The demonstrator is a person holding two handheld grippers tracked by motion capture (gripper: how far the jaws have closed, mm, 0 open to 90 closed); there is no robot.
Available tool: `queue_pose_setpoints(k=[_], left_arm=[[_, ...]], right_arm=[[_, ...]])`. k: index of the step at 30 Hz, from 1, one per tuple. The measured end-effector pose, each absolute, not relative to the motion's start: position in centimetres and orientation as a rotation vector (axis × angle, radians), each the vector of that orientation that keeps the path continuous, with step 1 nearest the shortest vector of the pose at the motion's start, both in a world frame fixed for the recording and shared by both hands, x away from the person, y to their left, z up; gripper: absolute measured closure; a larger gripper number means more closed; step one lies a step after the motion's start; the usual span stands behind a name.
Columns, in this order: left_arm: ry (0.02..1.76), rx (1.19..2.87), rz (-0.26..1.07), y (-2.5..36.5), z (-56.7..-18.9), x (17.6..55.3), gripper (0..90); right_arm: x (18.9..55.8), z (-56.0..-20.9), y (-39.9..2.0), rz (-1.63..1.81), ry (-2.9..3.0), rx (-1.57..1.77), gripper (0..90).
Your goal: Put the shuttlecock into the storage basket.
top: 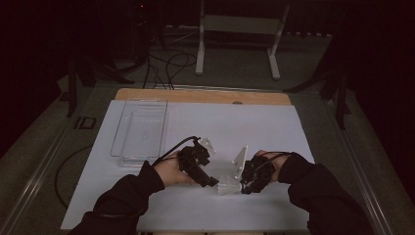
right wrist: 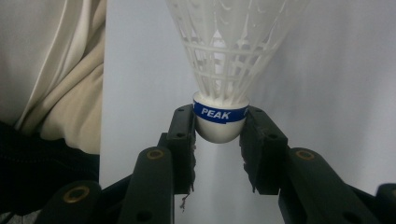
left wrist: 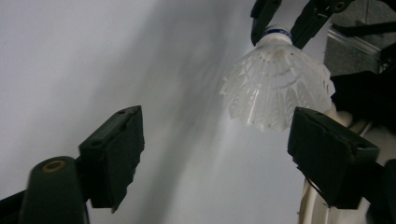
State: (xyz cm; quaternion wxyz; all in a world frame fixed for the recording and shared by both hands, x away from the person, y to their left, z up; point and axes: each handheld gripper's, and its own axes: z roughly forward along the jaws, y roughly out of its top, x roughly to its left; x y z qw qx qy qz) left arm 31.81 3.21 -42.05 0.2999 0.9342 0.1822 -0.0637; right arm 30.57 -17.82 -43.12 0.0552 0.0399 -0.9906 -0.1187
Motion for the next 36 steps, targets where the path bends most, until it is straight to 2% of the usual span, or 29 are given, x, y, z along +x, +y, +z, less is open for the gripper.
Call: queue_pose_setpoints(k=[1,3,6,17,26,31,36], left_arm=[[0.475,2.476,-0.185,3.1,-42.0,31.8,22.2],[0.456,2.487,-0.186,3.0,-42.1,31.9,29.7],[0.420,2.507,-0.223,2.5,-42.4,31.8,34.2],[0.443,2.534,-0.278,1.4,-43.4,32.3,37.7],[0.367,2.523,-0.336,0.5,-43.9,32.6,54.4],[0.354,2.537,-0.349,0.1,-44.3,32.8,56.5],[0.372,2.575,-0.439,-0.3,-45.0,33.2,60.5]], right_arm=[[30.6,-43.1,-17.8,-0.360,-3.007,0.121,66.0],[30.5,-43.1,-17.9,-0.351,-3.005,0.112,66.0],[30.5,-43.2,-17.9,-0.348,-3.001,0.131,66.0],[30.1,-43.0,-17.7,-0.358,-2.999,0.161,66.0],[30.1,-43.0,-17.7,-0.369,-2.998,0.205,66.0],[30.0,-43.0,-17.7,-0.368,-3.001,0.202,66.0],[30.0,-43.0,-17.7,-0.379,-3.000,0.228,66.0]])
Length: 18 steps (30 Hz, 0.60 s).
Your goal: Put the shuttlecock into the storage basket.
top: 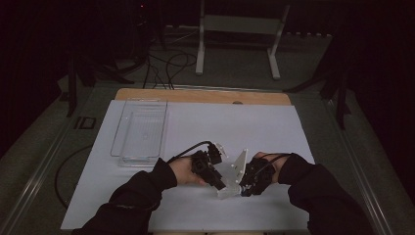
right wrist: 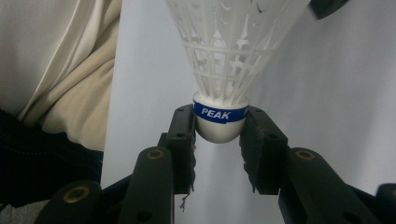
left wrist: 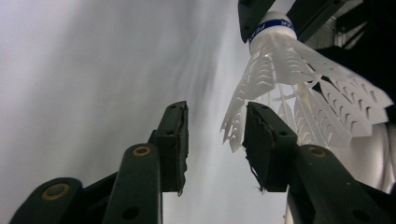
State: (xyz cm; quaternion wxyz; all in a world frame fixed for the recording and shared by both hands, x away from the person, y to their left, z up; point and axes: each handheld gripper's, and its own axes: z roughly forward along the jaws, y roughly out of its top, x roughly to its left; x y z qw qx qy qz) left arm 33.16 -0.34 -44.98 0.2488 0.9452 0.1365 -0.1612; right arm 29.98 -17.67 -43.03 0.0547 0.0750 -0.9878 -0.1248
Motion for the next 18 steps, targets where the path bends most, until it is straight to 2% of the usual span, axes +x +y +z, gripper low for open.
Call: queue_pose_setpoints(k=[8,15,18], left_arm=[[0.353,2.565,-0.490,-0.83,-45.18,33.10,69.1],[0.344,2.553,-0.524,-1.06,-45.13,33.18,87.8],[0.335,2.553,-0.537,-1.12,-45.12,33.15,89.7]], right_arm=[[29.92,-43.02,-17.45,-0.385,-3.002,0.246,66.0],[29.93,-43.09,-17.42,-0.380,-3.006,0.238,65.9],[29.91,-43.17,-17.53,-0.374,-3.009,0.236,65.9]])
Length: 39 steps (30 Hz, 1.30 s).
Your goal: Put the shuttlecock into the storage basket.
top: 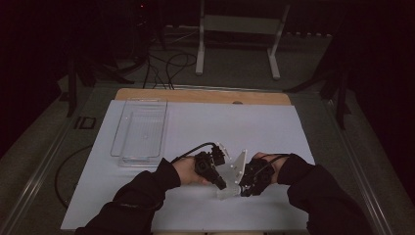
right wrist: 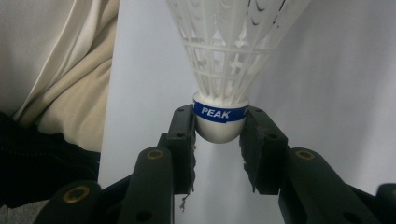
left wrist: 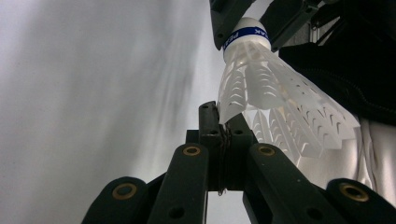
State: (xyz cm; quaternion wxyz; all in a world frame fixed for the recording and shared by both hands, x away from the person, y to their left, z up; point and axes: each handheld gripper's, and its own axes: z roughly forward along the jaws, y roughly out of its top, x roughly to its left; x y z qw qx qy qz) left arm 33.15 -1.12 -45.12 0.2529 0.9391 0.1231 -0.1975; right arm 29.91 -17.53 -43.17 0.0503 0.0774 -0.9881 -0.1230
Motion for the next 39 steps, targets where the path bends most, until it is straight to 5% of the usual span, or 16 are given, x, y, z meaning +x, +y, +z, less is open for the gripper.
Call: queue_pose_setpoints(k=[15,28,39], left_arm=[[0.330,2.550,-0.556,-0.7,-44.8,33.2,90.0],[0.385,2.532,-0.457,1.6,-43.0,33.9,90.0],[0.445,2.528,-0.417,3.3,-42.1,34.1,90.0]], right_arm=[[29.8,-43.2,-17.6,-0.410,-3.031,0.185,61.7],[31.5,-43.4,-19.0,-0.462,-3.018,-0.332,12.2],[32.7,-43.4,-20.4,-0.626,-3.041,-0.559,9.2]])
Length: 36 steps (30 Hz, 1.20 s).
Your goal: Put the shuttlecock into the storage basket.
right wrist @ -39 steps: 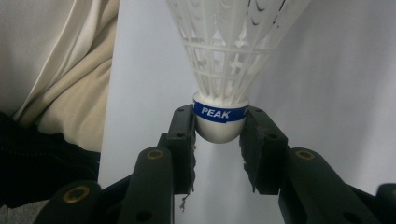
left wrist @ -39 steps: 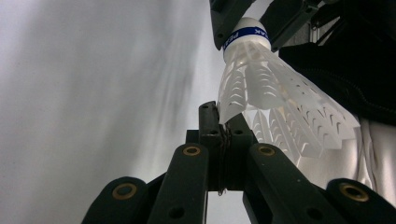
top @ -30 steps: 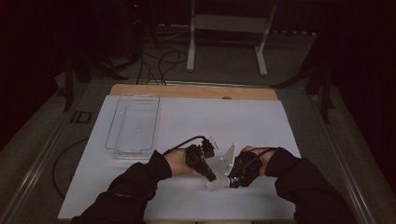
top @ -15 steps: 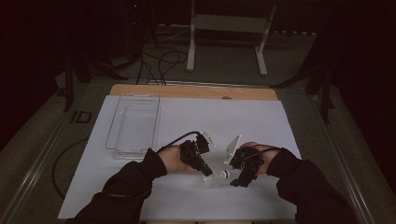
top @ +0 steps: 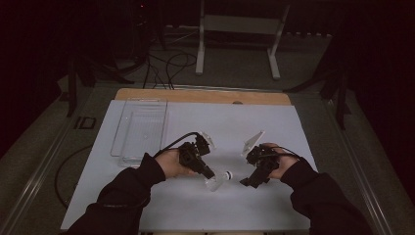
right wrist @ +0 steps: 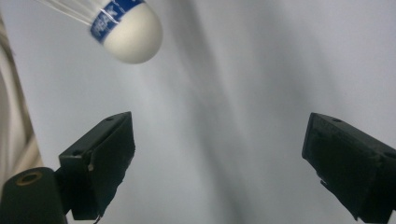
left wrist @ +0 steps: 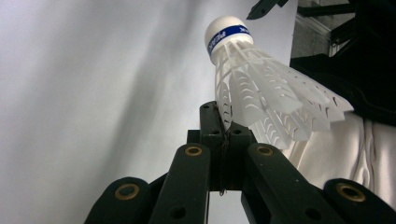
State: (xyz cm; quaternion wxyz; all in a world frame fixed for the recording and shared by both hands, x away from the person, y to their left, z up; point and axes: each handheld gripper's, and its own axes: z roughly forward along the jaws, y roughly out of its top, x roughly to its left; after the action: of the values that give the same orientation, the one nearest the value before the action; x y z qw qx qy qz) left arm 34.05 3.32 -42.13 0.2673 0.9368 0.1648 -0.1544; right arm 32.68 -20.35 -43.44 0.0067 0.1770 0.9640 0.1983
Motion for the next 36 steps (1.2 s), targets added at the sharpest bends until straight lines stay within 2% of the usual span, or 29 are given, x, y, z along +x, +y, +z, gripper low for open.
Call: queue_pose_setpoints(k=[21,36], left_arm=[[0.582,2.495,-0.311,8.1,-39.9,35.1,90.0],[0.685,2.458,-0.202,12.1,-38.0,36.1,90.0]], right_arm=[[30.3,-47.1,-23.4,0.910,2.943,0.586,9.2],[28.9,-48.3,-23.9,0.963,2.915,0.611,9.2]])
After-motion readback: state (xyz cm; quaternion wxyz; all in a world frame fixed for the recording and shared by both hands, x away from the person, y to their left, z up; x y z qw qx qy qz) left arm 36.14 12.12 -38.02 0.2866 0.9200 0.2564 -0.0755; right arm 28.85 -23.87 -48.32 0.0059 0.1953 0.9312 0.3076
